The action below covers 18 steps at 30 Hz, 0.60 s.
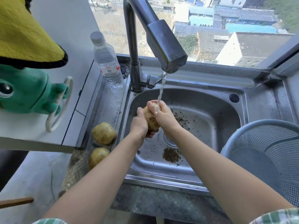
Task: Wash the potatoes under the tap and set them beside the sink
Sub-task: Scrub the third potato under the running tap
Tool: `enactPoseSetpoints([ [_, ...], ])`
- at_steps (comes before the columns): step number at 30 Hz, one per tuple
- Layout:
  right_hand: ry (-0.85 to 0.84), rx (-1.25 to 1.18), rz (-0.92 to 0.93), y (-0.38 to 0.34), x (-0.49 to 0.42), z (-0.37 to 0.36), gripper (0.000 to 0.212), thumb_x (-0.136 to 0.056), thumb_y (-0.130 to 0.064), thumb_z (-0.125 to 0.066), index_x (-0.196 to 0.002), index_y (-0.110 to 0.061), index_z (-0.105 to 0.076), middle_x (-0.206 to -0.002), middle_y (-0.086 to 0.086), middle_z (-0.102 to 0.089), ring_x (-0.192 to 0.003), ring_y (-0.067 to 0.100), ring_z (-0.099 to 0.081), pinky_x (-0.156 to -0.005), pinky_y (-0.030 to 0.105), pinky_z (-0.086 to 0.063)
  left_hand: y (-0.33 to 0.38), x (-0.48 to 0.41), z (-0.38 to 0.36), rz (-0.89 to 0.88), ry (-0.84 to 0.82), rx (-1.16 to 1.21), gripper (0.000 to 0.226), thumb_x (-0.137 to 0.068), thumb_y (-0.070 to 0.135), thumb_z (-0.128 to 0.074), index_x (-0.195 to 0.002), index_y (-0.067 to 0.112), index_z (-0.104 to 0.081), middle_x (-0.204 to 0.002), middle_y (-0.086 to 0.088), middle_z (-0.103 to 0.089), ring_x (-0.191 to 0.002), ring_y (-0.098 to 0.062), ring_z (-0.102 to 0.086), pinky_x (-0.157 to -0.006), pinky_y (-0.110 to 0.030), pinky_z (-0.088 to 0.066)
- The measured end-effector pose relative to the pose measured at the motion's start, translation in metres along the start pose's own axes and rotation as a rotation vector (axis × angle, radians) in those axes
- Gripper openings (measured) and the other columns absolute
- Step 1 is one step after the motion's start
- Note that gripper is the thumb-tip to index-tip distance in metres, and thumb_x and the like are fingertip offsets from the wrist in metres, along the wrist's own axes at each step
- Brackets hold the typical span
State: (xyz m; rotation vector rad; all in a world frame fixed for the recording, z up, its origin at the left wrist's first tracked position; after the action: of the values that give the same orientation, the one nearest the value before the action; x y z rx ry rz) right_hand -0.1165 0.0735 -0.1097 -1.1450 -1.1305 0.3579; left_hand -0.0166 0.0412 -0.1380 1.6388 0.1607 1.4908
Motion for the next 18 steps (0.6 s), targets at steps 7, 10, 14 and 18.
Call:
enactPoseSetpoints([
  [7,-0.147,-0.157,-0.011,0.006,0.000,0.000,0.033,-0.101,-0.023,-0.044,-0.131,-0.015,-0.056,-0.127,0.017,-0.059,-0.117,0.028,-0.059,-0.099,0.043,-0.051,-0.005,-0.006,0.006,0.010,0.040,-0.003,0.081,-0.101,0.060,-0.012,-0.108,-0.002,-0.063,-0.069,-0.022,-0.067,-0.039,-0.020,-0.054,-0.039,-0.025,-0.042],
  [10,-0.136,-0.049,0.018,0.007,0.002,-0.002,0.046,-0.085,-0.032,-0.069,-0.128,-0.021,-0.055,-0.122,0.013,-0.060,-0.106,0.025,-0.063,-0.081,0.036,-0.057,0.001,-0.002,0.007,-0.035,0.074,-0.049,0.072,-0.102,0.054,-0.011,-0.105,0.004,-0.063,-0.069,-0.021,-0.067,-0.045,-0.023,-0.056,-0.042,-0.026,-0.043],
  [14,0.107,0.018,0.031,0.001,-0.004,0.005,0.030,-0.097,-0.041,-0.053,-0.109,-0.015,-0.064,-0.104,0.007,-0.066,-0.099,0.023,-0.066,-0.078,0.036,-0.058,0.003,0.003,0.002,-0.079,0.028,-0.074,0.077,-0.099,0.062,-0.011,-0.102,0.007,-0.065,-0.071,-0.020,-0.070,-0.048,-0.023,-0.058,-0.043,-0.026,-0.045],
  [18,0.149,-0.073,-0.066,0.008,-0.009,0.011,0.046,-0.106,-0.039,-0.030,-0.111,-0.011,-0.066,-0.104,0.013,-0.070,-0.092,0.023,-0.067,-0.076,0.035,-0.058,0.015,0.007,-0.001,-0.259,0.001,-0.135,0.101,-0.071,0.095,-0.025,-0.103,0.007,-0.062,-0.082,-0.023,-0.071,-0.047,-0.024,-0.061,-0.042,-0.029,-0.044],
])
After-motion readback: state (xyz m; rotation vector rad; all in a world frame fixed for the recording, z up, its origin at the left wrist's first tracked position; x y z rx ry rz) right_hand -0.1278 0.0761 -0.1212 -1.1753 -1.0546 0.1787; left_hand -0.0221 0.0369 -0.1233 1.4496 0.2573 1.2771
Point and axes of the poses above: each hand's wrist, its own x-axis away from the middle knuckle, its own z-axis out of the back of the hand, y = z × x, the point moved 8 cm from there along -x, towards the middle knuckle
